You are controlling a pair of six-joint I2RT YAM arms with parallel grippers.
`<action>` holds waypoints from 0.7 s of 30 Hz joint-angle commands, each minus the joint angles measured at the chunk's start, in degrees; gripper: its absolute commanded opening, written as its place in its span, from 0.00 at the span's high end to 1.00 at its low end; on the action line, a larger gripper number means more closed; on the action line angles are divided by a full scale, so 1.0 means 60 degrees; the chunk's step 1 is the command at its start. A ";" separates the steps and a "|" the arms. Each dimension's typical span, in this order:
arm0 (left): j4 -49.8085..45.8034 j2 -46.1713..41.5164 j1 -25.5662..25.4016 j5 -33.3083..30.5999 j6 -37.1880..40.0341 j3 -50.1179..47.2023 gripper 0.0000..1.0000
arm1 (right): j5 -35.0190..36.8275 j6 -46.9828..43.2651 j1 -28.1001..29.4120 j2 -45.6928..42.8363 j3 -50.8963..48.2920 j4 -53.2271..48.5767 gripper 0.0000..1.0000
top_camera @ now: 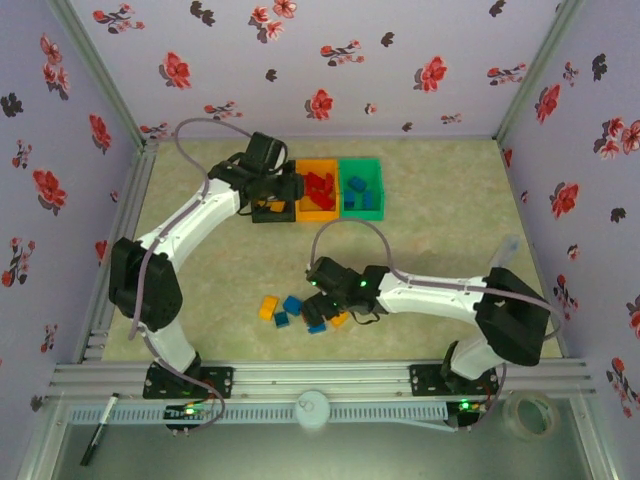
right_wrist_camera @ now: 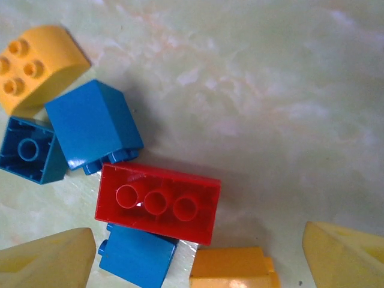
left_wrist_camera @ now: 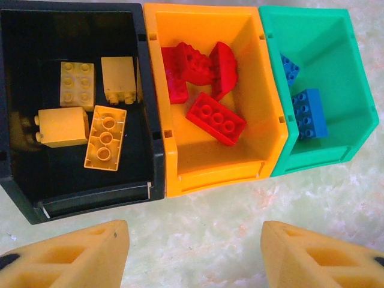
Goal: Sort the legos into containers by color
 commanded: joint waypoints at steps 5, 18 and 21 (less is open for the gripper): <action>0.0165 -0.0320 0.0074 -0.0167 -0.0137 -0.0275 0.40 | 0.0368 0.0244 0.0554 0.0912 0.0614 -0.0065 0.08; 0.0180 -0.0444 0.0117 -0.0161 -0.0123 -0.0407 0.41 | 0.0413 0.0200 0.0607 0.1706 0.1038 -0.0097 0.09; 0.0157 -0.0445 0.0116 -0.0163 -0.0118 -0.0425 0.41 | 0.0350 0.0189 0.0604 0.1835 0.1125 -0.0096 0.11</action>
